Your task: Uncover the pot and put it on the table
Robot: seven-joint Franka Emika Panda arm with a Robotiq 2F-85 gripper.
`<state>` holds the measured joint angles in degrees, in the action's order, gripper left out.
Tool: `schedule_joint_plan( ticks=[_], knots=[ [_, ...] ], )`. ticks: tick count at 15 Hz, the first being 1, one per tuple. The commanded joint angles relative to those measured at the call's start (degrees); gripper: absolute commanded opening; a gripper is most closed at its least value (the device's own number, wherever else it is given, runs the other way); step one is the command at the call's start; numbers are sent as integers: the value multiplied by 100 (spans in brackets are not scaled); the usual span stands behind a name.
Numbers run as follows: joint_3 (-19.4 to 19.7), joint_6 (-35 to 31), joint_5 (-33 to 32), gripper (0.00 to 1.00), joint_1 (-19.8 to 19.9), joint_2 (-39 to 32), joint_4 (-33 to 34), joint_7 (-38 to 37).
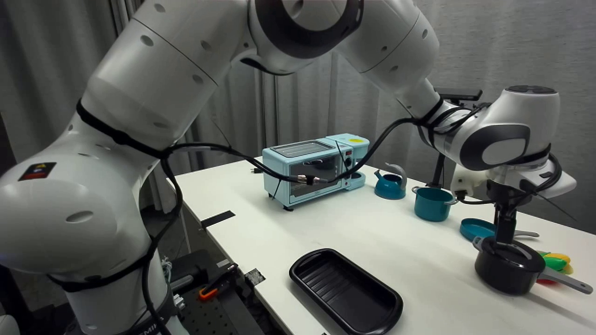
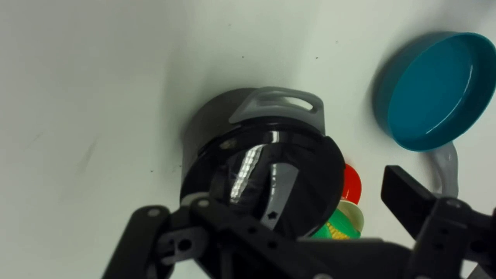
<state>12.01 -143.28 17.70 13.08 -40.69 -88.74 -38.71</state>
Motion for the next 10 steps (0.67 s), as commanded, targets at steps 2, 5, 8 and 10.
schedule_joint_plan(
  ticks=[2,5,8,10],
  knots=[
    [83,-90,30,100,28,-212,242,-195],
    [115,-102,23,66,44,-299,305,-240],
    [128,-52,26,41,54,-329,415,-290],
    [122,-107,32,25,42,-269,328,-313]
  ],
)
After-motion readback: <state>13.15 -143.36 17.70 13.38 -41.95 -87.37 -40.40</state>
